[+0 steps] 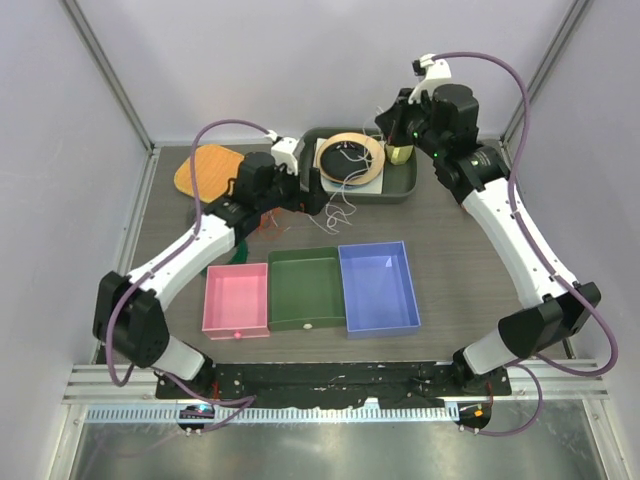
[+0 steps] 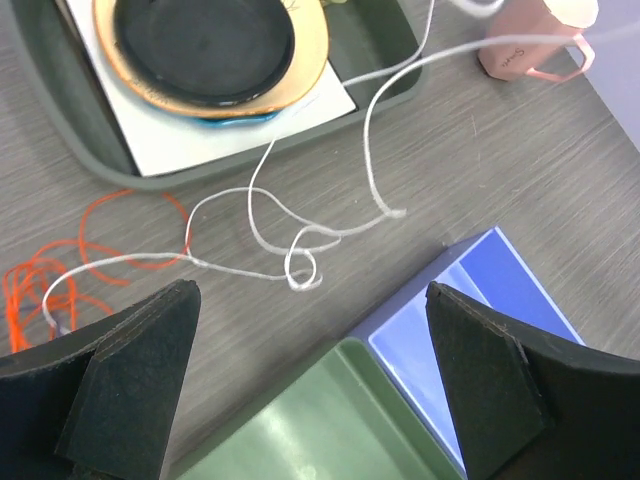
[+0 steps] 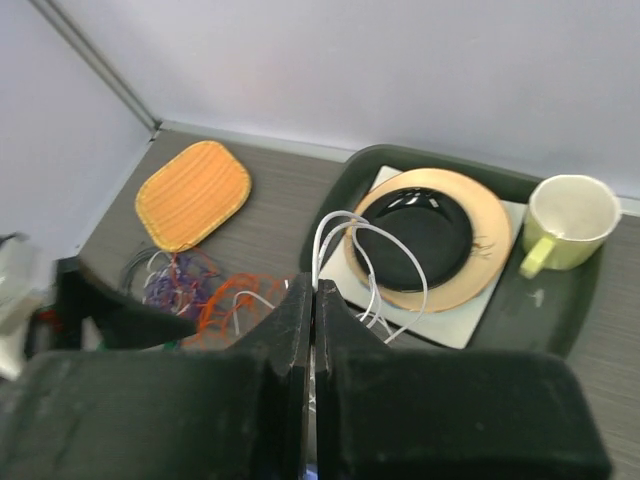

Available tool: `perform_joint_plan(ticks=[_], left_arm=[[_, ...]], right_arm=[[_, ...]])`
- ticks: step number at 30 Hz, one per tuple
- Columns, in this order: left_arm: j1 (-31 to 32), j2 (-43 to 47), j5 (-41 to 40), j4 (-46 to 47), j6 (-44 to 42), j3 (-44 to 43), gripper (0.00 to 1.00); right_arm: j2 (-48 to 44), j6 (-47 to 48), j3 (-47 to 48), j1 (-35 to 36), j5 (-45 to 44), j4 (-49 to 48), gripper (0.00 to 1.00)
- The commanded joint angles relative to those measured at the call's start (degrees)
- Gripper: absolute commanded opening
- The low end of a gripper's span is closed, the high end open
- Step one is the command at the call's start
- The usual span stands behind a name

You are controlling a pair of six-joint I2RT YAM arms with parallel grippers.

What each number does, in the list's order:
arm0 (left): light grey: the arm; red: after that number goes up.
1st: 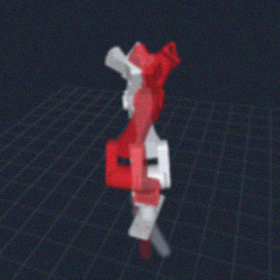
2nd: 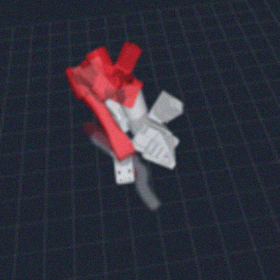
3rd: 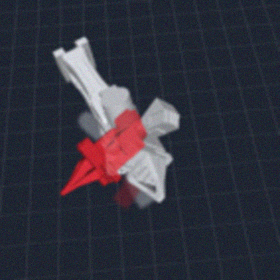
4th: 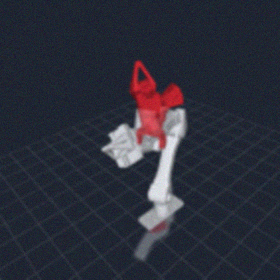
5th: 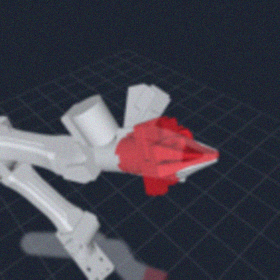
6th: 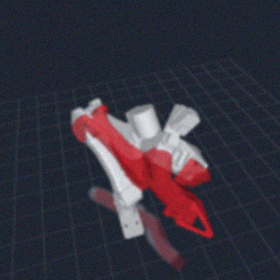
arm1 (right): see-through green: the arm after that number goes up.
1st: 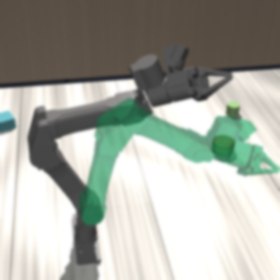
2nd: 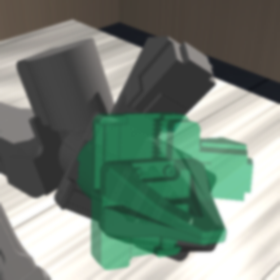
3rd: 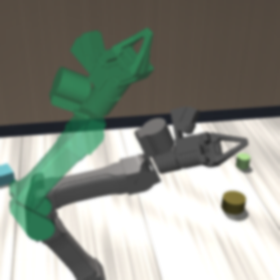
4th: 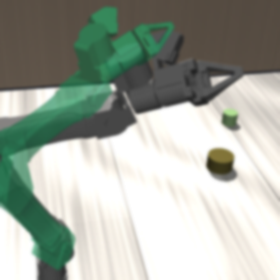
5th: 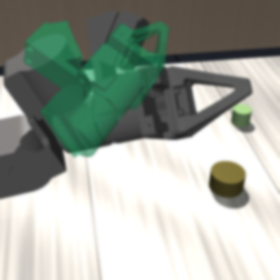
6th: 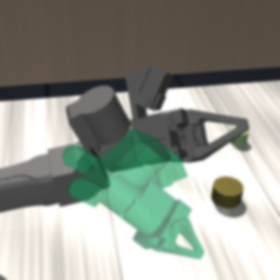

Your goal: Untangle the cables

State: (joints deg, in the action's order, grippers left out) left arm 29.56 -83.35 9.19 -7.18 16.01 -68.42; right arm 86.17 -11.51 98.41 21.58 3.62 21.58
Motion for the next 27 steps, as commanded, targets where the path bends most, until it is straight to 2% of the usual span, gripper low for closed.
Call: perform_joint_plan(ticks=[1,6,8,9,10,11,13,16,18,22,24,25,26,27], left_arm=[[-0.21,-7.25,6.42,5.77,-2.12,-6.62,1.0],[0.67,-15.87,8.65,4.99,-1.51,-13.03,1.0],[0.67,-17.63,7.95,3.49,-1.33,-14.45,0.91],[0.67,-18.5,6.99,3.4,-0.38,-15.15,0.46],[0.67,-18.6,6.29,2.79,-0.02,-15.25,0.17],[0.67,-18.43,4.28,2.61,0.42,-15.07,0.0],[0.67,-15.8,1.55,4.09,1.39,-12.27,0.0],[0.67,-9.15,-7.14,6.04,3.49,-5.77,0.0],[0.67,-4.91,-15.75,6.3,4.55,-1.11,0.0],[0.5,2.91,-29.03,1.48,7.36,0.58,0.0],[-0.12,4.16,-33.17,-1.78,8.16,-0.74,0.0],[-0.29,4.68,-33.88,-2.13,8.16,-1.01,0.0],[-0.38,5.47,-34.06,-2.14,7.46,-1.36,0.0],[-0.82,5.83,-33.8,-1.18,7.46,-1.36,0.0]], right_arm=[[0.49,-4.31,3.19,3.2,0.69,-1.19,0.01],[0.93,-5.19,4.77,4.69,0.86,-2.42,0.01],[1.45,-5.28,5.04,4.7,1.21,-2.86,0.01],[1.63,-5.19,5.21,4.87,1.56,-3.3,0.01],[1.98,-5.02,5.21,4.87,1.66,-3.65,0.01],[2.68,-4.84,5.21,4.87,1.4,-3.74,0.01],[3.65,-4.32,5.56,4.78,-1.14,-3.22,0.01],[6.19,-3.7,5.13,4.87,-2.65,-1.64,0.01],[7.6,-3.35,2.77,4.87,-3.35,-1.72,0.03],[9.36,-1.07,-2.77,4.87,-10.11,-3.48,0.07],[9.63,1.22,-6.55,4.87,-10.56,-4.88,0.2],[9.19,1.83,-7.96,4.87,-10.04,-5.58,0.3],[8.93,2.1,-9.45,4.87,-9.6,-6.54,0.45],[8.4,3.41,-12.25,4.87,-7.77,-8.9,0.53]])
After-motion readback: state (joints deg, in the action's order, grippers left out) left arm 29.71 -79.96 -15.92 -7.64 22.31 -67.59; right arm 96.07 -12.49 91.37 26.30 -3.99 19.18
